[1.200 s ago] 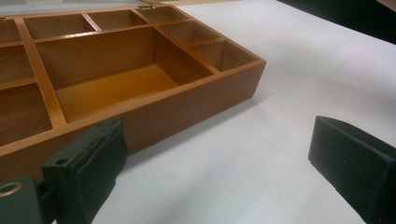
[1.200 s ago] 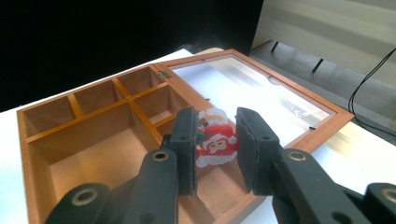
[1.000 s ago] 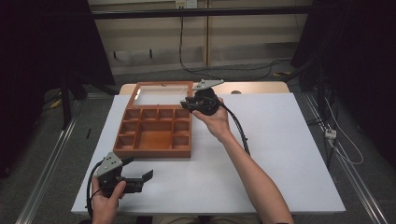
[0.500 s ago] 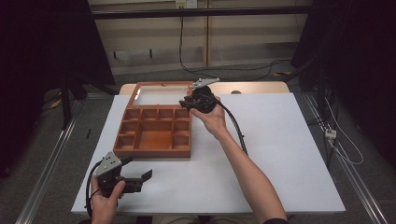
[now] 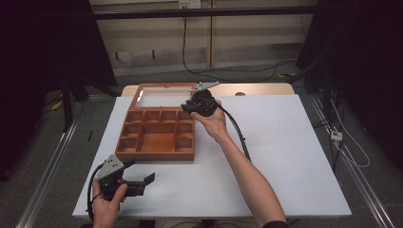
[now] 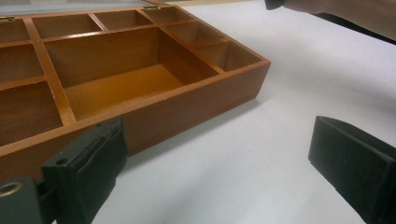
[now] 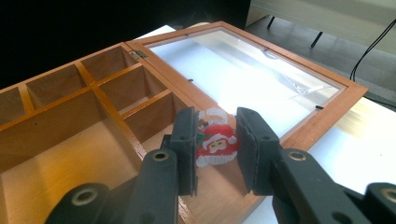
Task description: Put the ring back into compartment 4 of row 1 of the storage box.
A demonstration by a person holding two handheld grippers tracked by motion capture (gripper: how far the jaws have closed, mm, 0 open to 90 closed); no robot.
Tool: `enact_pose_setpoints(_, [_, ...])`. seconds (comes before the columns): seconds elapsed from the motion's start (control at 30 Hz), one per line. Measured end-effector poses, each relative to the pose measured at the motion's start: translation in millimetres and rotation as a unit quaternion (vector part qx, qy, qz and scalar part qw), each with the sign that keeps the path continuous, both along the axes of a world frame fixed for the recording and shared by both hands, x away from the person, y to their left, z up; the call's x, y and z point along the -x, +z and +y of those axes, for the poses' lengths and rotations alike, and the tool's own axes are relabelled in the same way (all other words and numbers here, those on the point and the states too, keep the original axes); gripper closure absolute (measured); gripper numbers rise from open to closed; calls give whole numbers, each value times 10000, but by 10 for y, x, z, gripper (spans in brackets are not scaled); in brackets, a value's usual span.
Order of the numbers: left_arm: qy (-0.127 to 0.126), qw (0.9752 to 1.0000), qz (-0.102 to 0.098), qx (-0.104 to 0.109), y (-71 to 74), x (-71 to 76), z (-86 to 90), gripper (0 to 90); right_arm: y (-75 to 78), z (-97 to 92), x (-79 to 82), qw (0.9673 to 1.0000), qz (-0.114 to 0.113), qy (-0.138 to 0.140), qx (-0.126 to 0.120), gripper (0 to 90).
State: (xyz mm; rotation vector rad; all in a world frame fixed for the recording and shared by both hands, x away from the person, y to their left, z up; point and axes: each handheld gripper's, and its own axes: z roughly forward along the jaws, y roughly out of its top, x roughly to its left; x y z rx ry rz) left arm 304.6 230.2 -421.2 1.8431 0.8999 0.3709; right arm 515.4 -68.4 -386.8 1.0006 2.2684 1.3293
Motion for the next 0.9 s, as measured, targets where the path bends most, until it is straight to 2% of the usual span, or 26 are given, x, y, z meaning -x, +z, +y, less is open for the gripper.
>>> enact_pose_setpoints(0.13, [-19, 10000, 18, 13, -8, -4, -12, 43, -9, 12, -11, 10000, 24, -69, -45, 699])
enact_pose_setpoints(0.57, [-10, 10000, -1, 2, 0, 1, 0, 43, -202, 54, -50, 9995, 239, -60, 186, 698])
enact_pose_setpoints(0.9, [-13, 10000, 11, 15, 0, 3, 4, 43, -302, 89, -51, 9991, 313, -23, 299, 697])
